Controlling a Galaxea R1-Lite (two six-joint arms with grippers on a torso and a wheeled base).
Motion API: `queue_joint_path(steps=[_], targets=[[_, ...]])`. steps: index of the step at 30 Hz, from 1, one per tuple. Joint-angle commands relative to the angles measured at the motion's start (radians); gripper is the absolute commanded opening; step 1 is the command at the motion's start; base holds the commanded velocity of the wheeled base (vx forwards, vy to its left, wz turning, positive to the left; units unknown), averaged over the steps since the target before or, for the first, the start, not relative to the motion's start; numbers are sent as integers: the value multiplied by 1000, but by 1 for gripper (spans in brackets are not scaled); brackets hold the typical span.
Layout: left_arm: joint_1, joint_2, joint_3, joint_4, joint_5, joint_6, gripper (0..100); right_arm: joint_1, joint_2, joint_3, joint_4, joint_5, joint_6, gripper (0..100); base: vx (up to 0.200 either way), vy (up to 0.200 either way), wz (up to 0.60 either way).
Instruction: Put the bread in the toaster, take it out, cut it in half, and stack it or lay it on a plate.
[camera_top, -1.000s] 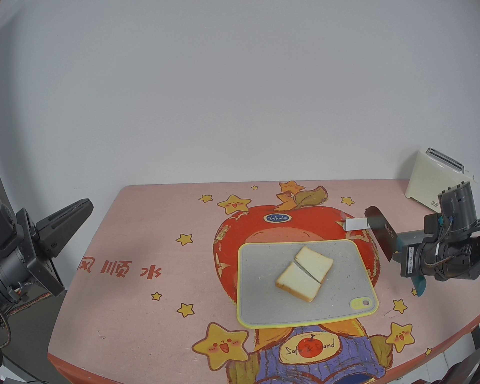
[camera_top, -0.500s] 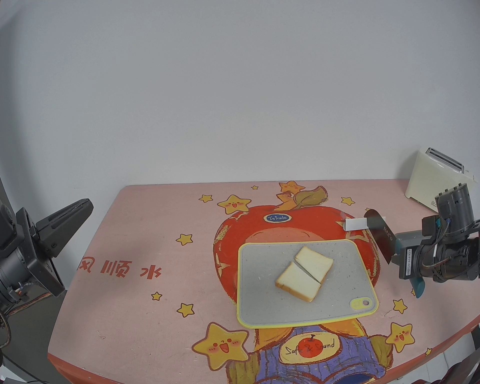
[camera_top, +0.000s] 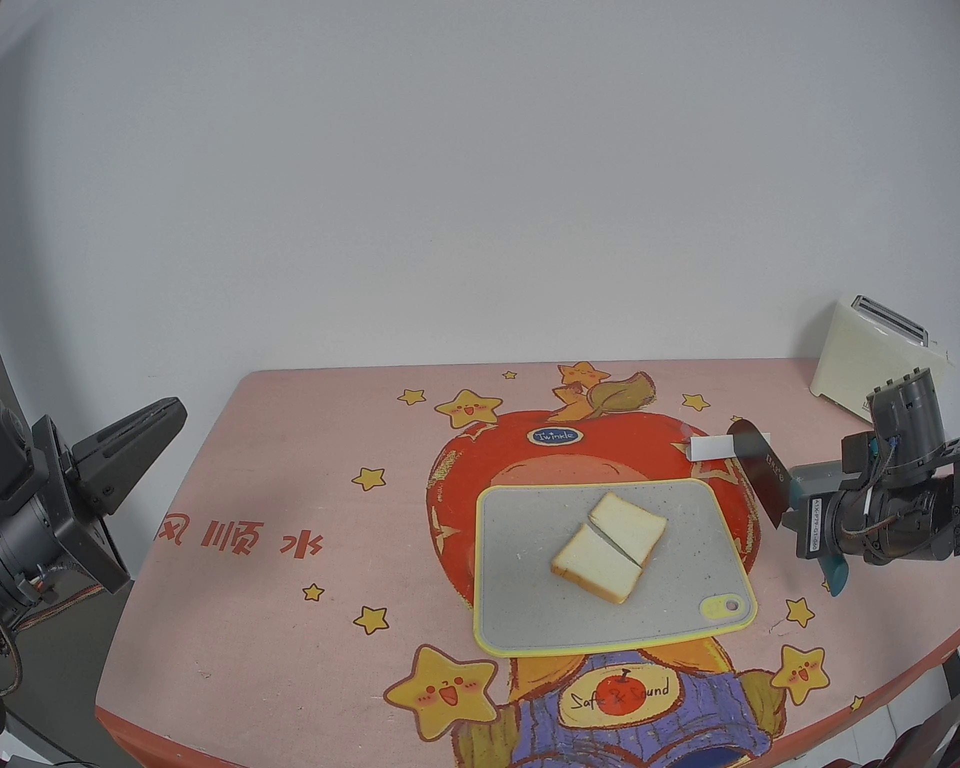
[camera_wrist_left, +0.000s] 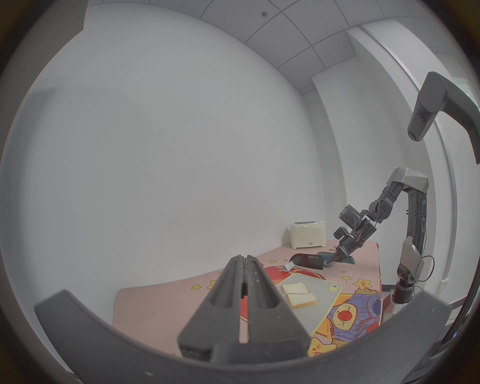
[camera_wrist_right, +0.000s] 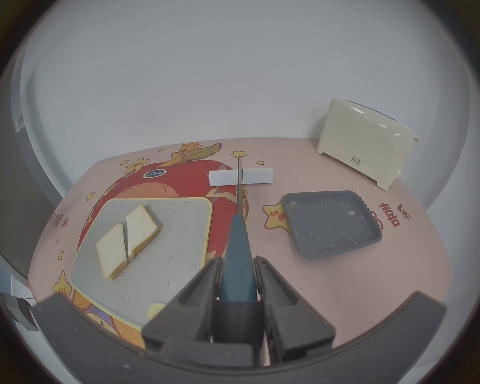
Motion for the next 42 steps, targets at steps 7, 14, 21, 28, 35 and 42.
queue_joint_path(steps=[7,14,21,28,35,42], targets=[[0,0,3,0,0,-1,0,2,3,0,-3,0,5,0,0,0,0],[0,0,3,0,0,-1,0,2,3,12,-4,0,3,0,0,0,0],[0,0,3,0,-1,-1,0,3,5,22,-4,0,5,0,0,0,0],[0,0,3,0,0,-1,0,5,25,22,-4,-2,6,0,0,0,0],[0,-2,3,0,0,-1,0,6,25,23,-3,0,9,0,0,0,0],[0,-2,5,0,0,1,0,6,25,23,0,0,9,0,0,0,0]])
